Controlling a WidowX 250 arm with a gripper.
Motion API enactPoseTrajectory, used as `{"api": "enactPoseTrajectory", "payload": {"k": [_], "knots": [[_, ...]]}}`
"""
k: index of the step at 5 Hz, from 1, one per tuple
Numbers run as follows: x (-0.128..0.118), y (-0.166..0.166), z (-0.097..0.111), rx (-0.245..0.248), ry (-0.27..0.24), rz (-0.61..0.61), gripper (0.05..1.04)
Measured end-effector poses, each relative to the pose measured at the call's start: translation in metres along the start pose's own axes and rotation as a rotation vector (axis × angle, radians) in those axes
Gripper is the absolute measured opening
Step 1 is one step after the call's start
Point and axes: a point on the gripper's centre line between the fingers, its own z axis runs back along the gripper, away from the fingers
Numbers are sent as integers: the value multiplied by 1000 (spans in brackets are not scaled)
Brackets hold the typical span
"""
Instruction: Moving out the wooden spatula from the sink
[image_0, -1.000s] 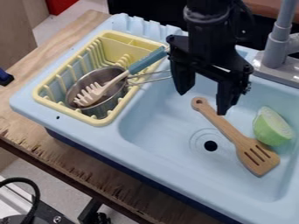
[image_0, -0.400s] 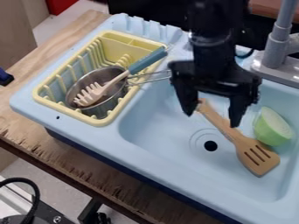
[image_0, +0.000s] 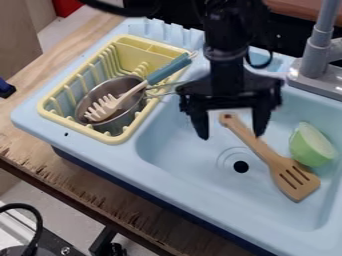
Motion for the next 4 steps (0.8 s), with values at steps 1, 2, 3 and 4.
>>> {"api": "enactPoseTrajectory", "payload": {"k": [1, 2, 3, 4], "knots": [[5, -1, -14, 41, -16, 178, 999], [14, -8, -22, 49, -26, 309, 999], [20, -11, -25, 10, -32, 385, 999], [22, -13, -35, 19, -56, 426, 999]]}}
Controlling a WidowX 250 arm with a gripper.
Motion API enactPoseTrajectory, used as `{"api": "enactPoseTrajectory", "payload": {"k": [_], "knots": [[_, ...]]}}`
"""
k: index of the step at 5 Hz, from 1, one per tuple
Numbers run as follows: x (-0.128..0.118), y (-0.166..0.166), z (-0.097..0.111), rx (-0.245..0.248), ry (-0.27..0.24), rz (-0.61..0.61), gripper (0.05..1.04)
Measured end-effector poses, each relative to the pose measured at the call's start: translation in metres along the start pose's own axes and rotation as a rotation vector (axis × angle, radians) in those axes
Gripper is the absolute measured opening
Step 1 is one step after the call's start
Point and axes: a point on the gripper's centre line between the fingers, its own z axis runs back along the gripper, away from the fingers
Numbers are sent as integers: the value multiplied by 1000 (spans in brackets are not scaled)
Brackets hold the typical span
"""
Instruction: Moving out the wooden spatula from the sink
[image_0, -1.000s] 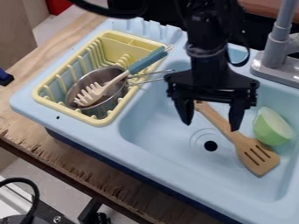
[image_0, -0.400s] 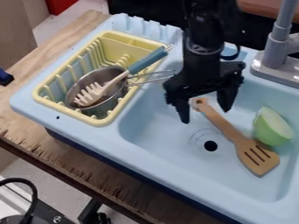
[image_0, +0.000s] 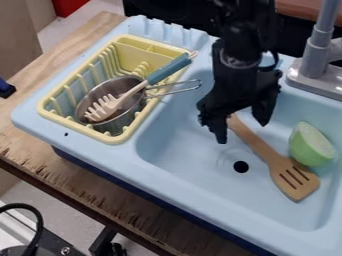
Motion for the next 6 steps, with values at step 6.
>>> {"api": "enactPoseTrajectory", "payload": {"k": [6], "knots": [[-4, -2, -31, 103, -68, 77, 999]]}}
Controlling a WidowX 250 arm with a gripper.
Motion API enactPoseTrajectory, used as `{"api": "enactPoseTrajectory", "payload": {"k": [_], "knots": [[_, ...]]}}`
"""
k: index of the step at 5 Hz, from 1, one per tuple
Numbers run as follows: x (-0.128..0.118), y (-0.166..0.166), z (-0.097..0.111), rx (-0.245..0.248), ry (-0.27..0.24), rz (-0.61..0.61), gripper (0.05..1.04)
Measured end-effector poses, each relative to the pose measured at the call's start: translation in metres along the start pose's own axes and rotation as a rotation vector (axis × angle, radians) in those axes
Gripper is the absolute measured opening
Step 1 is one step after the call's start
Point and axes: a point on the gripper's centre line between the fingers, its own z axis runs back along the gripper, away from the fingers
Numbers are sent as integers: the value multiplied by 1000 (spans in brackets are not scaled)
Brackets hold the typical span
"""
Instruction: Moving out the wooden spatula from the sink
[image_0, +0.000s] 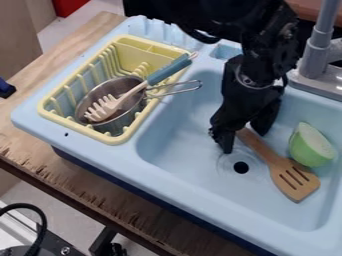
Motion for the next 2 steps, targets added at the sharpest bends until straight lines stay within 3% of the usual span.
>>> {"api": "enactPoseTrajectory", "payload": {"k": [1, 2], "knots": [[-1, 6, -2, 31, 29, 11, 999], [1, 17, -1, 24, 34, -11, 999]]}}
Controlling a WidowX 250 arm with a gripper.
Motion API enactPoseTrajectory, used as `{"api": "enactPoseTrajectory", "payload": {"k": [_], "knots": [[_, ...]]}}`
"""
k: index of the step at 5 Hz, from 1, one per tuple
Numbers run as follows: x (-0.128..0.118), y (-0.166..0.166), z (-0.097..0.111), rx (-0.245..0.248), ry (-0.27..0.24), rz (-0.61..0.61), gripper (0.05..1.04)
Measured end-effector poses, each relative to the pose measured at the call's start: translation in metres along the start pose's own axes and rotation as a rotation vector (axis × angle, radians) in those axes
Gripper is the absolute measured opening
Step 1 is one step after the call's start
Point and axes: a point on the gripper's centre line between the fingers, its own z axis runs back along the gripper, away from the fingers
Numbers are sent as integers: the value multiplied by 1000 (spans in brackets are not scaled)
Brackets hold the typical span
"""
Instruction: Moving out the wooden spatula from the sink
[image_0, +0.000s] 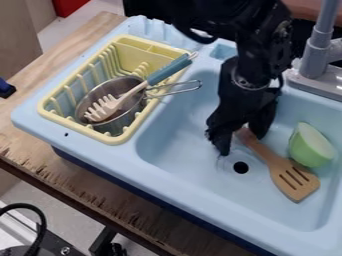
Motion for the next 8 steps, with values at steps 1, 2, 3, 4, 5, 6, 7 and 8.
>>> {"api": "enactPoseTrajectory", "payload": {"k": [1, 2, 3, 4, 5, 6, 7, 8], "knots": [[-1, 20, 2, -3, 34, -24, 999], [-2, 29, 3, 2, 43, -37, 999], [-3, 33, 3, 18, 58, -39, 967], [-5, 35, 2, -16, 87, -34, 716], [-5, 32, 2, -43, 87, 8, 465], [-4, 31, 3, -48, 80, 30, 295], [-3, 35, 6, -62, 81, 15, 277], [-2, 39, 12, -75, 88, -16, 277]]}}
